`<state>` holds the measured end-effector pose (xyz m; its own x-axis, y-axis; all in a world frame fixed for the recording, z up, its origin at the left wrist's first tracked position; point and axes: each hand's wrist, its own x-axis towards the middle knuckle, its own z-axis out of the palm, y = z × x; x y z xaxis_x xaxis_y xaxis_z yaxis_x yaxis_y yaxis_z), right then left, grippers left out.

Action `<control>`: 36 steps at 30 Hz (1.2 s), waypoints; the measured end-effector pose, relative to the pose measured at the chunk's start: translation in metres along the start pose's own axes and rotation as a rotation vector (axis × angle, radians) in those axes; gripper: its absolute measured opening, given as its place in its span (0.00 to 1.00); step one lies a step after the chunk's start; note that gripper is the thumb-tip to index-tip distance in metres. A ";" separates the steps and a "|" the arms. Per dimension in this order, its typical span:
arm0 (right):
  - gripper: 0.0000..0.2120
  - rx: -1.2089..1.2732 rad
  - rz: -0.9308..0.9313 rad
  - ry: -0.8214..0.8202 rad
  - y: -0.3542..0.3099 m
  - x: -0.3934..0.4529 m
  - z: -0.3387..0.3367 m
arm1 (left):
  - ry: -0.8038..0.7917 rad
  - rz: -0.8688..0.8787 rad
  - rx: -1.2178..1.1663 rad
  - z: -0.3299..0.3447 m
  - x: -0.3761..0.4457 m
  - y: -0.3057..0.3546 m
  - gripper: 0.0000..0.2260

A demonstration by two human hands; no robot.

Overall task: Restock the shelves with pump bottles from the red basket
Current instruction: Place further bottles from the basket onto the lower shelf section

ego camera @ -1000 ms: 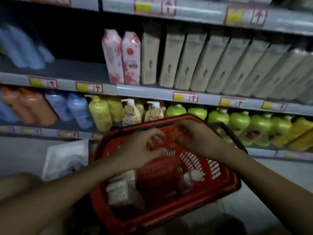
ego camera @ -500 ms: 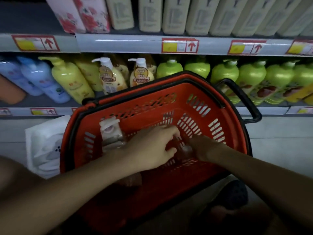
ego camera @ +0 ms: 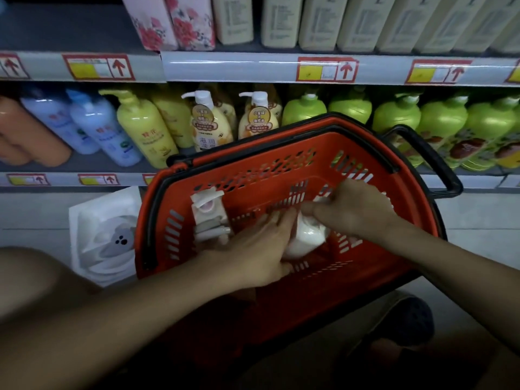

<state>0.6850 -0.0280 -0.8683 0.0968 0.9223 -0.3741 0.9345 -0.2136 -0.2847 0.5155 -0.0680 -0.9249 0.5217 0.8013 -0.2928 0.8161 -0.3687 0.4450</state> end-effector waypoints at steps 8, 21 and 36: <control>0.32 0.580 -0.044 -0.042 -0.011 -0.032 -0.046 | 0.435 -0.058 -0.596 -0.035 0.015 0.011 0.35; 0.22 1.106 -0.305 -0.203 -0.011 -0.039 -0.026 | 0.391 0.022 -1.647 -0.105 -0.009 0.017 0.24; 0.21 1.431 -0.563 -0.024 -0.156 -0.094 -0.098 | 0.900 0.108 -0.990 -0.236 -0.126 0.017 0.18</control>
<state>0.5633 -0.0499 -0.7018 -0.1636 0.9847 0.0595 -0.2555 0.0160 -0.9667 0.4049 -0.0643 -0.6808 -0.0844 0.9600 0.2669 0.0596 -0.2625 0.9631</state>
